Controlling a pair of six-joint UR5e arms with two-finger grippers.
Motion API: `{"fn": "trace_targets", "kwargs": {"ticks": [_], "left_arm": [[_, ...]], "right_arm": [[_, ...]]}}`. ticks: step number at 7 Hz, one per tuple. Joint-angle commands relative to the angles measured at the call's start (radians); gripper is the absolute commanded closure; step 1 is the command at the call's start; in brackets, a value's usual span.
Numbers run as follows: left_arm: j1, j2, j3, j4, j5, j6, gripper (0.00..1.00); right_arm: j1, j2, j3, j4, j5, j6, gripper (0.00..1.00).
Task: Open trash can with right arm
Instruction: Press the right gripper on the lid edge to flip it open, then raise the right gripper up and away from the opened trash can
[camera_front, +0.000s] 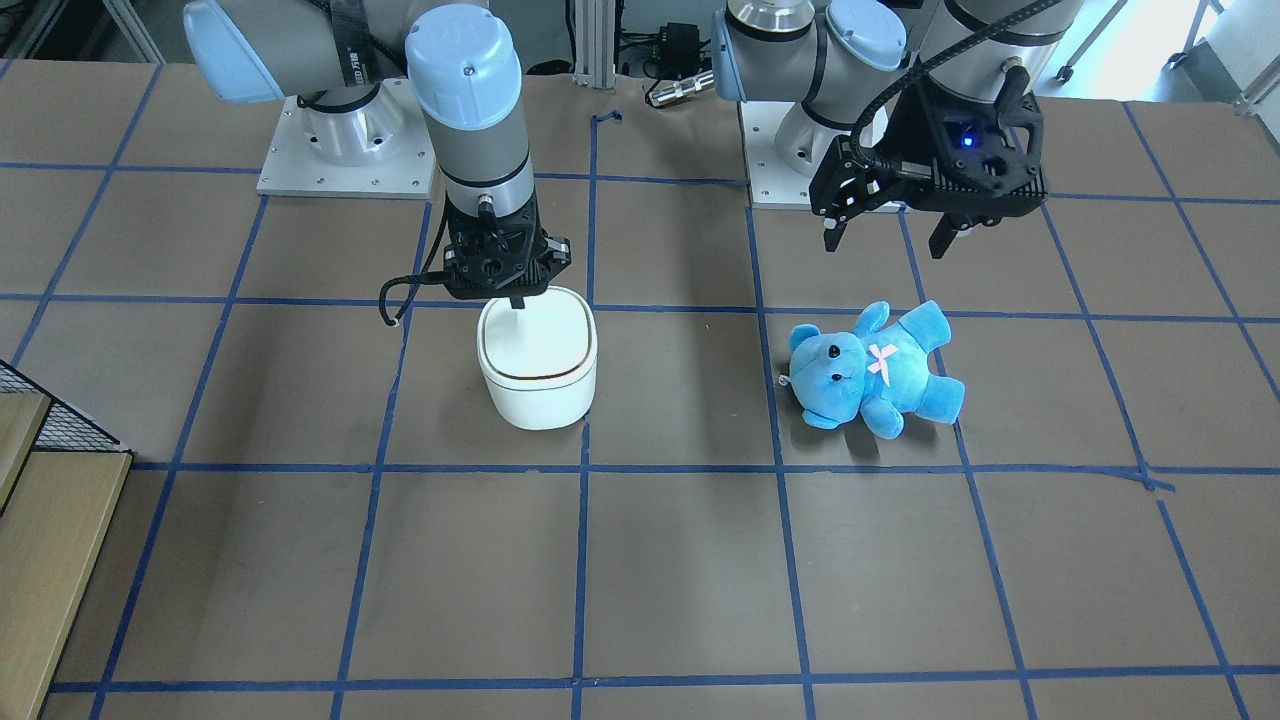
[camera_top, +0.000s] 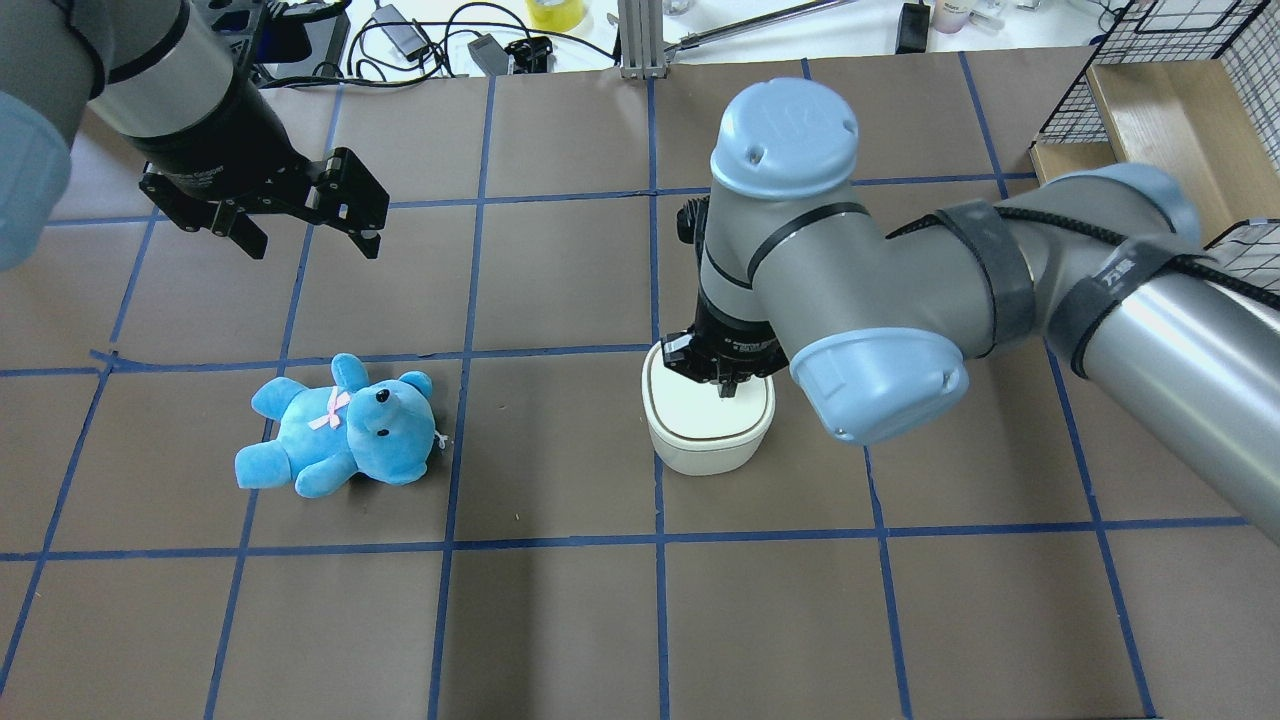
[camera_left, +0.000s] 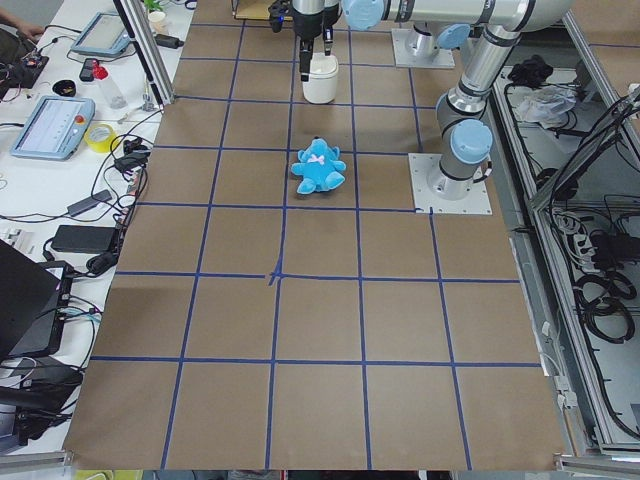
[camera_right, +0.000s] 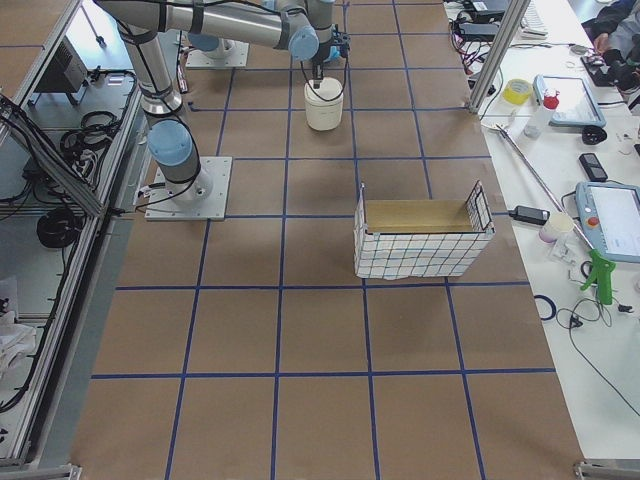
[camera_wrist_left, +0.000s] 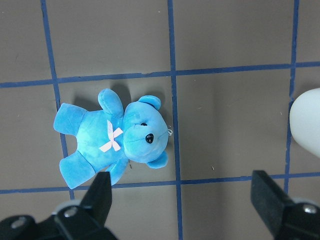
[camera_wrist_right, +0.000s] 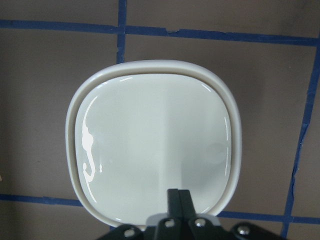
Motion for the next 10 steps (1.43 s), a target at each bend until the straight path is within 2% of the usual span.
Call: {"fn": "trace_targets", "kwargs": {"ticks": [1,3,4,5,6,7,8,9,10], "left_arm": [[0.0,0.0,-0.001,0.0,0.0,0.0,0.0],[0.0,0.0,-0.001,0.0,0.0,0.0,0.0],[0.0,0.0,-0.001,0.0,0.0,0.0,0.0],[0.0,0.0,-0.001,0.0,0.0,0.0,0.0],[0.0,0.0,-0.001,0.0,0.002,0.0,0.0],[0.0,0.0,-0.001,0.0,0.0,0.0,0.0],[0.0,0.0,-0.001,0.0,0.0,0.0,0.0],[0.0,0.0,-0.001,0.0,0.002,0.0,0.0],[0.0,0.0,-0.001,0.0,0.002,0.0,0.0]], "right_arm": [[-0.001,0.036,0.012,-0.012,0.002,0.007,1.0],[-0.002,0.033,0.006,-0.006,0.002,0.015,1.0],[-0.004,0.026,-0.013,-0.003,-0.008,0.018,0.19],[-0.005,-0.02,-0.059,0.019,-0.007,0.018,0.0],[-0.021,-0.06,-0.13,0.124,-0.01,0.016,0.0],[-0.059,-0.057,-0.278,0.237,-0.01,0.003,0.0],[-0.156,-0.056,-0.383,0.355,-0.007,-0.032,0.0],[-0.235,-0.062,-0.44,0.428,-0.001,-0.138,0.0],[-0.249,-0.062,-0.441,0.422,-0.002,-0.154,0.0]]}}
